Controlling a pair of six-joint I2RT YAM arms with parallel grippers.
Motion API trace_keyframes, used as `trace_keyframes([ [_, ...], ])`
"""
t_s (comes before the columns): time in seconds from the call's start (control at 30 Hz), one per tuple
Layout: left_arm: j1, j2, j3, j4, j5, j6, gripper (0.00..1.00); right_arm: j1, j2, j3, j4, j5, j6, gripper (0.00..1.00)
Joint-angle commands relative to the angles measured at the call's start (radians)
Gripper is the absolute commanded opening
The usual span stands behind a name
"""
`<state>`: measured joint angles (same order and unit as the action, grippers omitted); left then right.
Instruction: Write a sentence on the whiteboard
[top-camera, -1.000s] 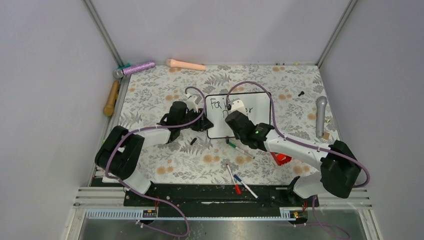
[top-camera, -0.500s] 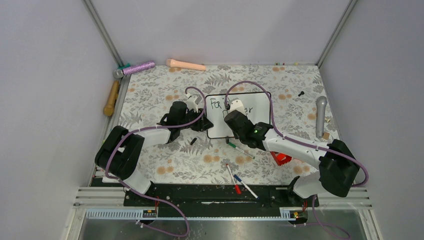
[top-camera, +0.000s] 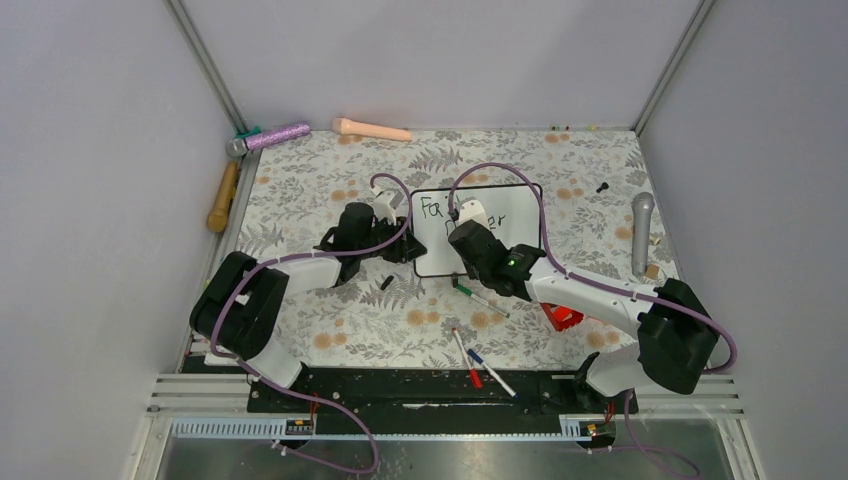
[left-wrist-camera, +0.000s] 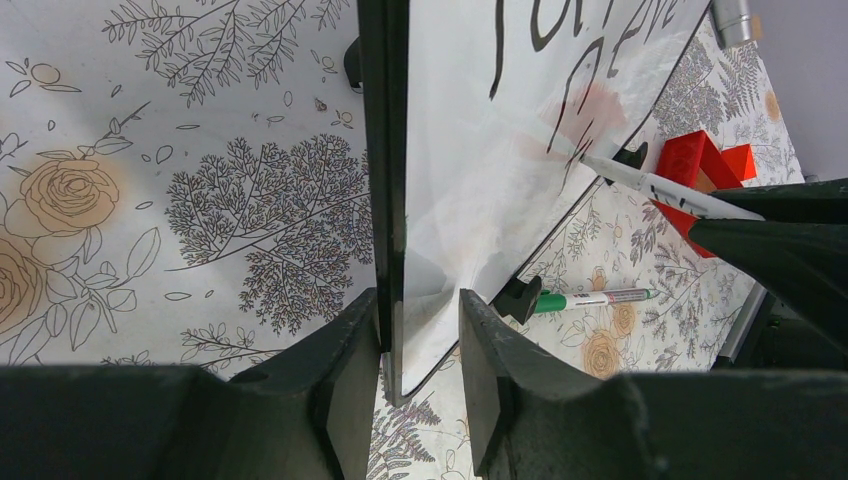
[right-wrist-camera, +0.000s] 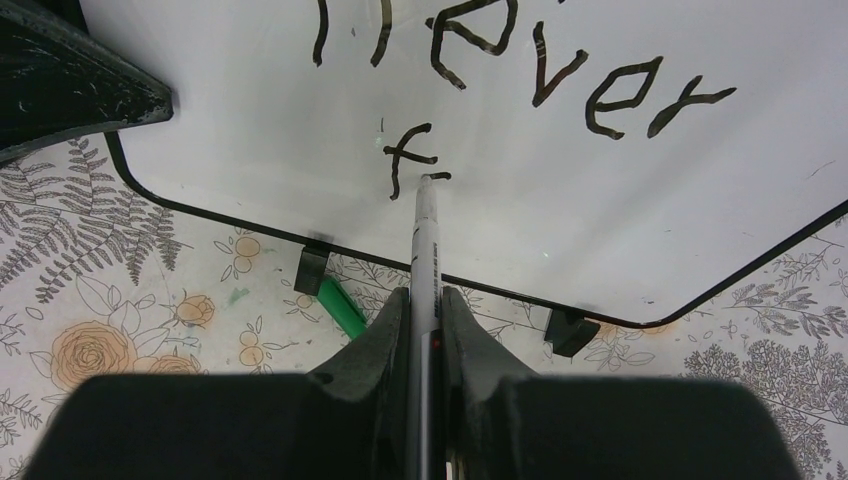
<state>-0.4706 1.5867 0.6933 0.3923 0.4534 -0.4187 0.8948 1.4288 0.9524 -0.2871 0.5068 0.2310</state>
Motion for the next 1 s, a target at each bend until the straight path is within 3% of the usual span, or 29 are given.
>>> trace_keyframes([
  [0.0,-0.002,-0.021,0.023,0.021,-0.002,0.013,0.33,-0.001,-0.016,-0.003,0.000,-0.010,0.001,0.00],
  [0.97,-0.001,-0.027,0.022,0.013,-0.006,0.018,0.33,-0.004,0.020,0.079,-0.051,0.076,-0.035,0.00],
])
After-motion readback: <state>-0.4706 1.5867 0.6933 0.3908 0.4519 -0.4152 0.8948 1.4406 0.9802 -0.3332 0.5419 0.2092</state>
